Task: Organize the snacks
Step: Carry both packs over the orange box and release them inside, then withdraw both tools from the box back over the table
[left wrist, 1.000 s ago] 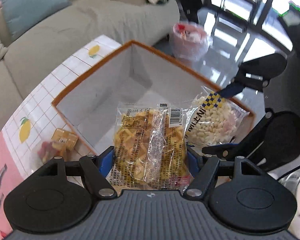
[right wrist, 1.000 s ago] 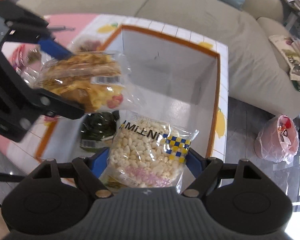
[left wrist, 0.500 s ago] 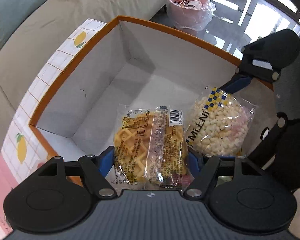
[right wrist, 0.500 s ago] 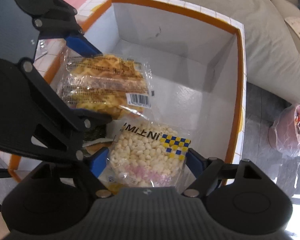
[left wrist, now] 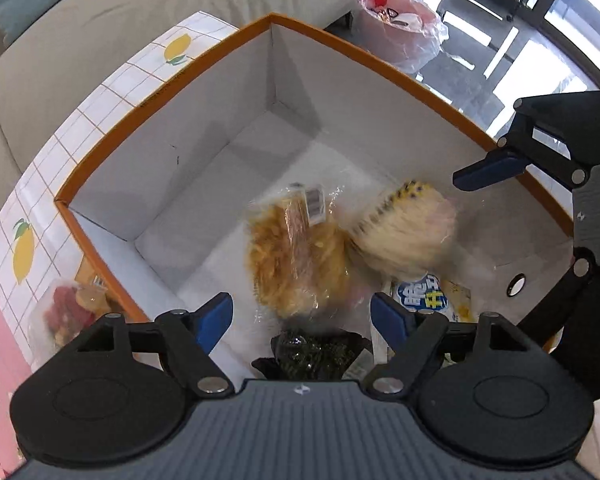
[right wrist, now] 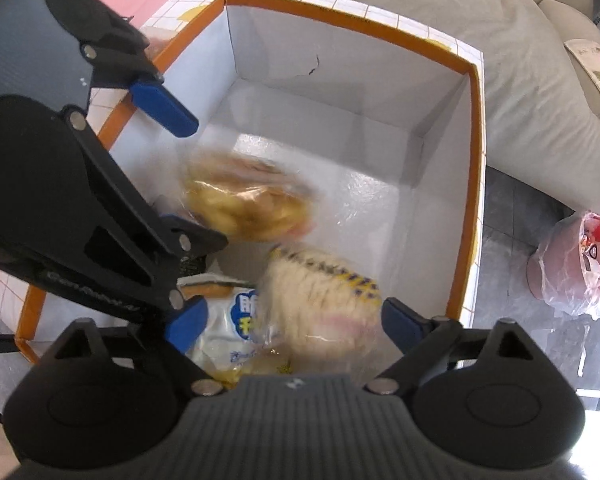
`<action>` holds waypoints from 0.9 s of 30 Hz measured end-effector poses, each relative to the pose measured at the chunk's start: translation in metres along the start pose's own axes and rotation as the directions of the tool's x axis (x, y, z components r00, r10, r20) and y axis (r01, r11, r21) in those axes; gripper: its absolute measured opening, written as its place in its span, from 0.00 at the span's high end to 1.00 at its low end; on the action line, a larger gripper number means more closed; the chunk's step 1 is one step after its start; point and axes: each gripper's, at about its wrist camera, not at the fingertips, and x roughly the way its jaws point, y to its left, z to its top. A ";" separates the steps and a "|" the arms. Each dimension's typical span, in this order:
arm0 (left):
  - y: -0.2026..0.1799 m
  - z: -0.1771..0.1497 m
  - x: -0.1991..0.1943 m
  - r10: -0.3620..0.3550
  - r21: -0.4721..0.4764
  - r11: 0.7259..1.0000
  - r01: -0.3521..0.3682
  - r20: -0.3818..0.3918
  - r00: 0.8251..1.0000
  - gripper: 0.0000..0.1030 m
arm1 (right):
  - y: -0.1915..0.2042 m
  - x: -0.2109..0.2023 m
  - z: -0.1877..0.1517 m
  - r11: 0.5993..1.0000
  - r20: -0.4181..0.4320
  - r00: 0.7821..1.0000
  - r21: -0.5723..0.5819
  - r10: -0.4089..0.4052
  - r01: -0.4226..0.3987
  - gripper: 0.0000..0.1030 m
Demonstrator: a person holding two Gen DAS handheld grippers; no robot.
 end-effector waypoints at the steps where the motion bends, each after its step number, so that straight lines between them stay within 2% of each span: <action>1: -0.001 -0.002 -0.004 0.001 0.001 1.000 -0.001 0.006 1.000 0.11 | 0.001 -0.002 0.000 1.000 0.002 1.000 0.000 -0.001 0.001 0.11; 10: -0.001 -0.023 -0.045 -0.010 -0.027 1.000 0.011 0.066 0.998 0.11 | 0.018 -0.027 -0.003 1.000 0.034 0.999 0.000 -0.014 0.014 0.11; 16: 0.002 -0.049 -0.083 0.016 -0.077 0.997 -0.006 0.132 0.991 0.11 | 0.040 -0.047 -0.012 0.999 0.051 0.998 0.018 -0.041 0.040 0.11; 22: 0.007 -0.090 -0.127 0.090 -0.131 0.989 -0.061 0.227 0.970 0.11 | 0.064 -0.070 -0.021 0.995 0.120 0.993 0.096 -0.020 0.008 0.11; 27: 0.020 -0.136 -0.156 0.137 -0.222 0.972 -0.070 0.299 0.944 0.11 | 0.087 -0.090 -0.026 0.980 0.226 0.974 0.198 -0.009 -0.037 0.11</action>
